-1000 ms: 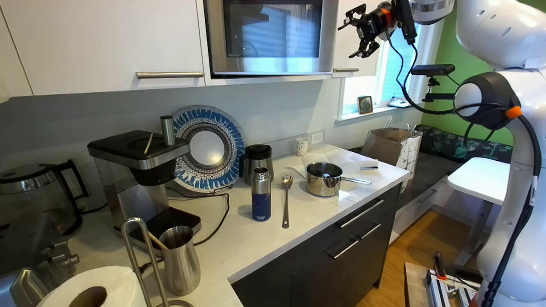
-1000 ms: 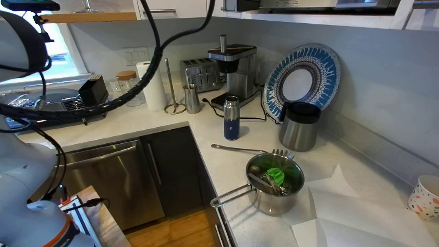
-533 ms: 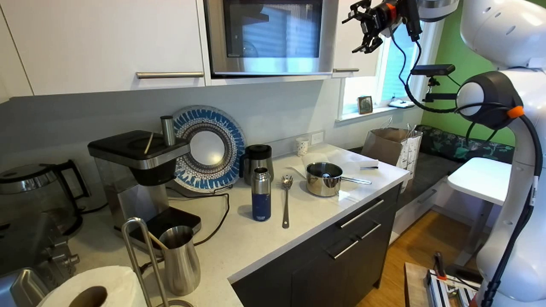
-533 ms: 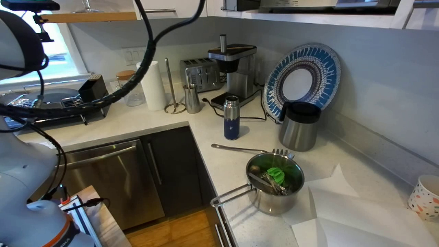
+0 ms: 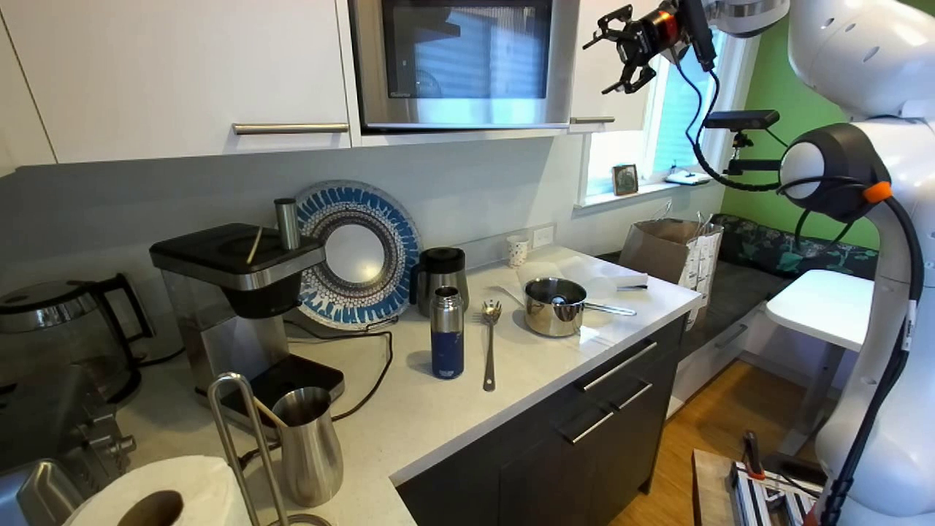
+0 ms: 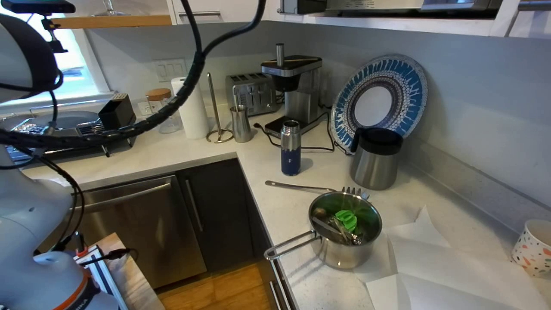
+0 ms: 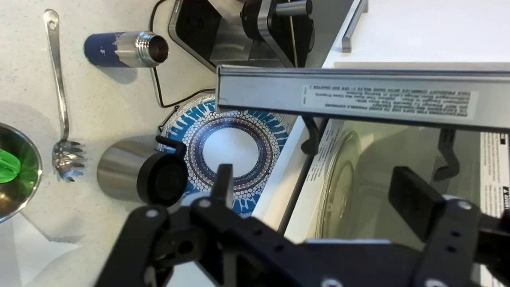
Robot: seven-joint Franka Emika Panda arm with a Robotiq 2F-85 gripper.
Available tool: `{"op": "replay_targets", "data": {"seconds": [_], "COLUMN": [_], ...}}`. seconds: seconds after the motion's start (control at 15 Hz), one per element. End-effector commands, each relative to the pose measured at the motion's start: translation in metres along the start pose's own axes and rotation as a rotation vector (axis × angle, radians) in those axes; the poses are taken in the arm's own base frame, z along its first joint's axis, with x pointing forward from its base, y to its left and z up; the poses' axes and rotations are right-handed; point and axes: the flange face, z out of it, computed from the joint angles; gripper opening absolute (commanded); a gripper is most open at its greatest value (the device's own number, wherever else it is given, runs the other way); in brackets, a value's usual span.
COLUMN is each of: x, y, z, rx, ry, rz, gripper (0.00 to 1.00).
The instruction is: Open the microwave door
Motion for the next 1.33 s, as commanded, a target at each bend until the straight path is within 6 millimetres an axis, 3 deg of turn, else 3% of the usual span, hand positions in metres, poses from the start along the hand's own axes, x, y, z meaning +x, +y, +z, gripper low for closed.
{"op": "replay_targets", "data": {"seconds": [0.0, 0.47, 0.73, 1.27], "x": [0.006, 0.007, 0.002, -0.030], "y": [-0.009, -0.017, -0.014, -0.003], "z": [0.017, 0.053, 0.057, 0.054], "rx": [0.017, 0.021, -0.003, -0.035], "ry": [0.002, -0.086, -0.132, -0.392], "rz": [0.053, 0.120, 0.110, 0.048], "gripper": [1.00, 1.00, 1.00, 1.00]}}
